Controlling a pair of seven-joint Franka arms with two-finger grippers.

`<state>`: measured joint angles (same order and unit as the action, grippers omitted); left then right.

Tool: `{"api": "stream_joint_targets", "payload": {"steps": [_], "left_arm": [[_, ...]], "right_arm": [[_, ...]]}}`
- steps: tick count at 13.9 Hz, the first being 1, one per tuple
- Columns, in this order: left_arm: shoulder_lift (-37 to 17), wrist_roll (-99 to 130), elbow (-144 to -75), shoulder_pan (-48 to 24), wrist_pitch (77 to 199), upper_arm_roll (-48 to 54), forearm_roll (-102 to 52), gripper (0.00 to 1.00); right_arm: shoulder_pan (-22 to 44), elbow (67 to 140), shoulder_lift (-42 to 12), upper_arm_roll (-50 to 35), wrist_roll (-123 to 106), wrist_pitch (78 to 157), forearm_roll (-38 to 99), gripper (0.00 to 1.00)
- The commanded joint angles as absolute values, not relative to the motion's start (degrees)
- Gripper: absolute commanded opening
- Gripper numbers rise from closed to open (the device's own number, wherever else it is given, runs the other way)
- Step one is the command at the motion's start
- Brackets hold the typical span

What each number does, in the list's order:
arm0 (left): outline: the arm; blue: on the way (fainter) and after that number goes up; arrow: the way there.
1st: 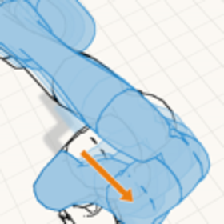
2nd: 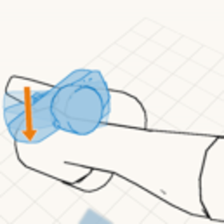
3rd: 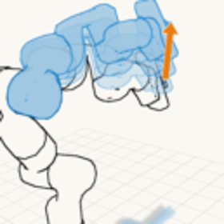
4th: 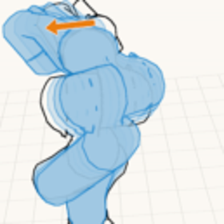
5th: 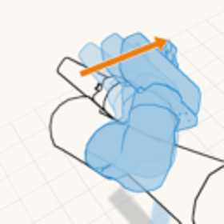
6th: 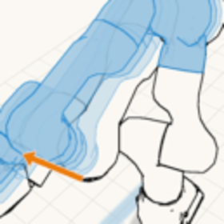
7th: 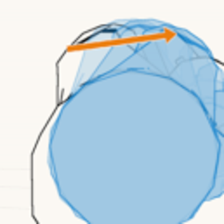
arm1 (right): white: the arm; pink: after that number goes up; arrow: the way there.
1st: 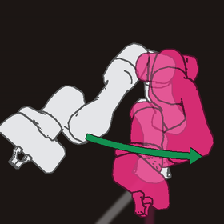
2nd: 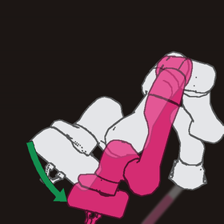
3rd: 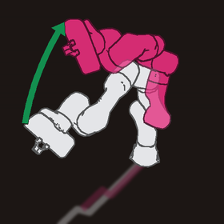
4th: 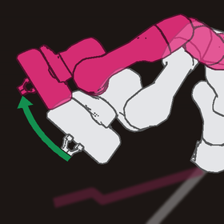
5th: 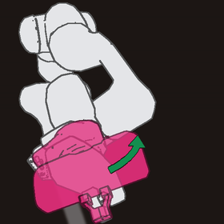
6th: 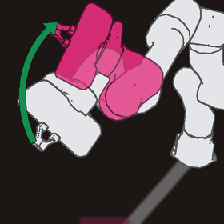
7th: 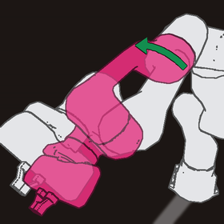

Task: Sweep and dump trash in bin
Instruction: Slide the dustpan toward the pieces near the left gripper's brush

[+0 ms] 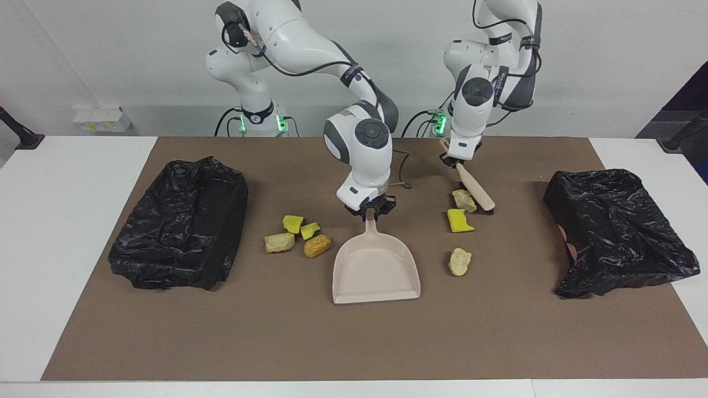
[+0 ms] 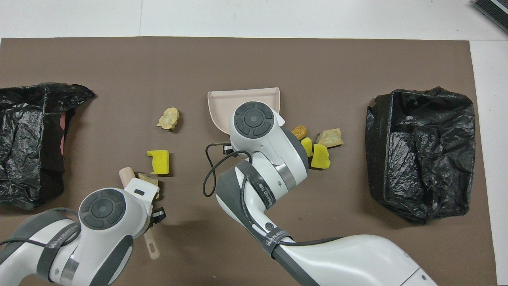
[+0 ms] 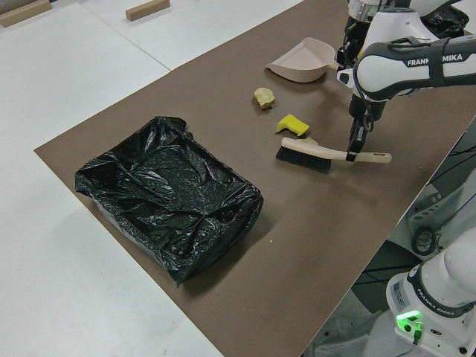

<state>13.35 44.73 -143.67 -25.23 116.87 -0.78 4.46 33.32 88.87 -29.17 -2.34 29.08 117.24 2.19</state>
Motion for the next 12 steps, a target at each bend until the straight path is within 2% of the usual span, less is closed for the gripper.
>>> {"api": "stream_joint_targets", "payload": {"steps": [1,5,8,10,12], "left_arm": [[9.76,35.73,-139.66,-25.93,116.63,-1.23,3.60,0.00],[9.67,15.06,-139.31,-25.93,116.54,-1.23,3.60,0.00],[9.67,14.06,-137.82,-26.02,115.40,-1.14,3.60,0.00],[9.76,14.06,-135.28,-25.75,112.78,-1.40,3.60,0.00],[9.84,13.63,-133.16,-25.14,111.80,-1.67,3.60,0.00]], "right_arm": [[32.00,90.53,-26.81,-2.81,15.25,116.73,3.96,0.00],[28.83,93.07,-22.16,-2.64,-7.60,111.37,2.99,0.00],[27.25,93.87,-20.04,-2.64,-22.80,106.89,1.94,0.00],[27.42,97.27,-18.20,-2.72,-32.82,107.13,-1.30,0.00],[27.16,102.54,-16.09,-2.72,-41.71,110.72,-1.49,0.00]]}}
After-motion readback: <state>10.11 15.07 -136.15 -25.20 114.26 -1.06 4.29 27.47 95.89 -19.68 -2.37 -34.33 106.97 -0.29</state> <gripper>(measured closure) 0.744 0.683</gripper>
